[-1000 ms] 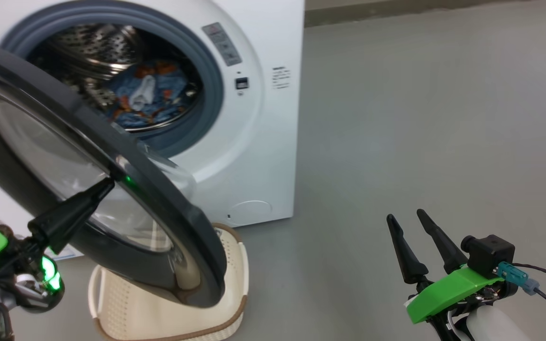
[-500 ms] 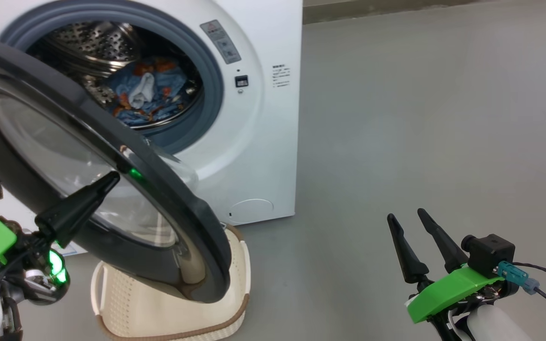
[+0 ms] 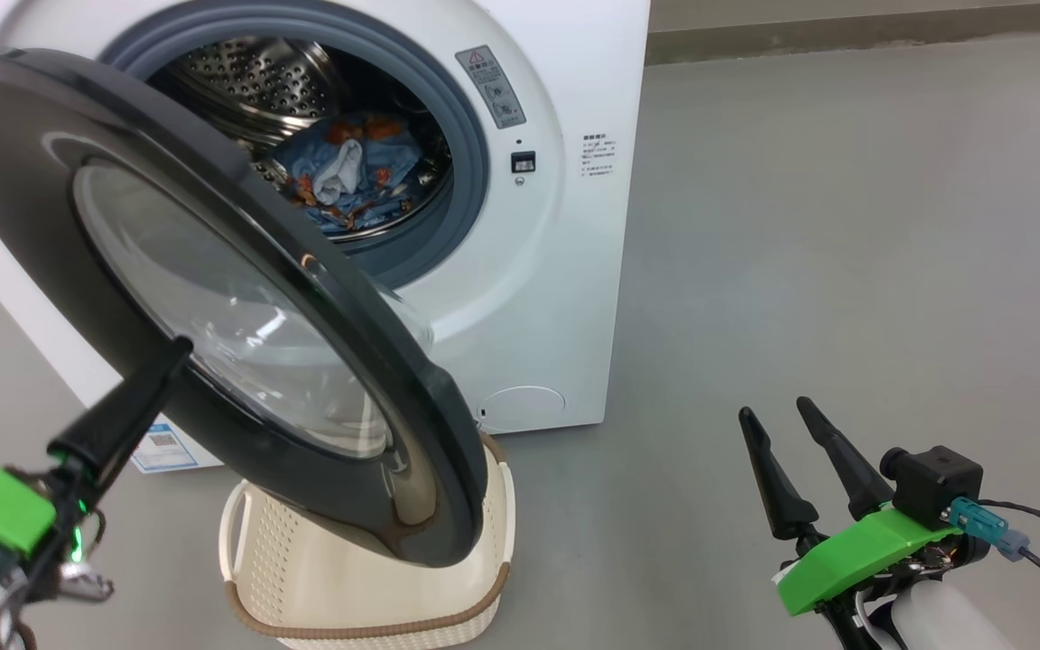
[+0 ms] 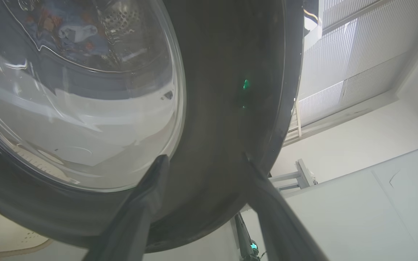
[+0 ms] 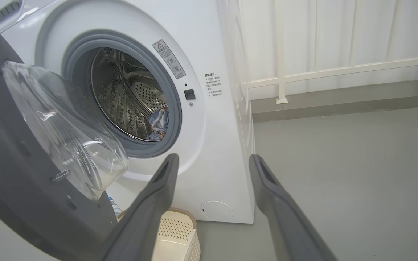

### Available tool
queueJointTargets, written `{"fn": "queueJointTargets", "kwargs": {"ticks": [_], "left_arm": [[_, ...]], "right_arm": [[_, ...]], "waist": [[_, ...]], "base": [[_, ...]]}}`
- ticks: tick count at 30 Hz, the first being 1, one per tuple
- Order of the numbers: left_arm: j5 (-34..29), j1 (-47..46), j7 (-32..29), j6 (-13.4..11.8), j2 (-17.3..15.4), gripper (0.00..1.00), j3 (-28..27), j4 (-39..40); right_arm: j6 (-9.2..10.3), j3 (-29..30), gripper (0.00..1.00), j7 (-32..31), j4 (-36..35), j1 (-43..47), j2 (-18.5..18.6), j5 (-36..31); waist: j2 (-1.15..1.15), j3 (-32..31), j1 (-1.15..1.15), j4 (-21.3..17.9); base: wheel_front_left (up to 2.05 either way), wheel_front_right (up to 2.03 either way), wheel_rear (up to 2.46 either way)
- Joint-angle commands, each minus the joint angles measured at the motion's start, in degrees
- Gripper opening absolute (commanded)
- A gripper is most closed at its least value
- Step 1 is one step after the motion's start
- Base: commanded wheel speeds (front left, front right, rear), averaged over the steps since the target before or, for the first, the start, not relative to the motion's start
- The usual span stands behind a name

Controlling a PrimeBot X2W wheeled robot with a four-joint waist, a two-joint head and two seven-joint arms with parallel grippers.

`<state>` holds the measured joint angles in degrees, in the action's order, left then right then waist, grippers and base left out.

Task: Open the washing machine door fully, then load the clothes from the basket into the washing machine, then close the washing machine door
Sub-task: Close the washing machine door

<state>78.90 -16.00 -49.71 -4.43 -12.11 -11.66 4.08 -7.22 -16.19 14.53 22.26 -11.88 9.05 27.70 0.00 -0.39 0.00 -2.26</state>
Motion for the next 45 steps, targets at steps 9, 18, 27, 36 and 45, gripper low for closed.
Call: {"fn": "queueJointTargets", "kwargs": {"ticks": [9, 18, 27, 36, 45], "left_arm": [[-20.1, 7.0, 20.8, 9.8, 0.0, 1.0, -0.7, 1.0], [-37.6, 12.0, 40.9, 11.6, 0.0, 1.0, 4.5, -0.2], [-44.8, 13.9, 54.0, 11.8, 0.6, 1.0, 7.5, -5.5], [-51.0, 14.2, 61.9, 11.6, 0.0, 1.0, 9.1, -10.9], [-52.7, 13.1, 64.0, 11.7, 0.8, 1.0, 9.9, -15.5]], "right_arm": [[-0.26, -0.6, 1.0, 0.5, -1.7, -1.2, 1.1, 0.0], [-0.26, -0.2, 1.0, 0.5, -2.0, -1.4, 1.3, -0.1], [-0.26, 0.0, 1.0, 0.5, -2.1, -1.5, 1.4, -0.3], [-0.26, 0.3, 1.0, 0.5, -2.2, -1.5, 1.7, -0.4], [-0.26, 0.5, 1.0, 0.5, -2.0, -1.6, 1.9, -0.6]], "waist": [[0.0, 0.1, 0.0, 0.0], [0.0, 0.4, 0.0, -1.1], [0.0, 0.5, 0.0, -1.8], [0.0, 0.5, 0.0, -1.8], [0.0, 0.2, 0.0, -1.4]], "base": [[0.0, 0.0, 0.0], [0.0, 0.0, 0.0], [0.0, 0.0, 0.0], [0.0, 0.0, 0.0], [0.0, 0.0, 0.0]]}}
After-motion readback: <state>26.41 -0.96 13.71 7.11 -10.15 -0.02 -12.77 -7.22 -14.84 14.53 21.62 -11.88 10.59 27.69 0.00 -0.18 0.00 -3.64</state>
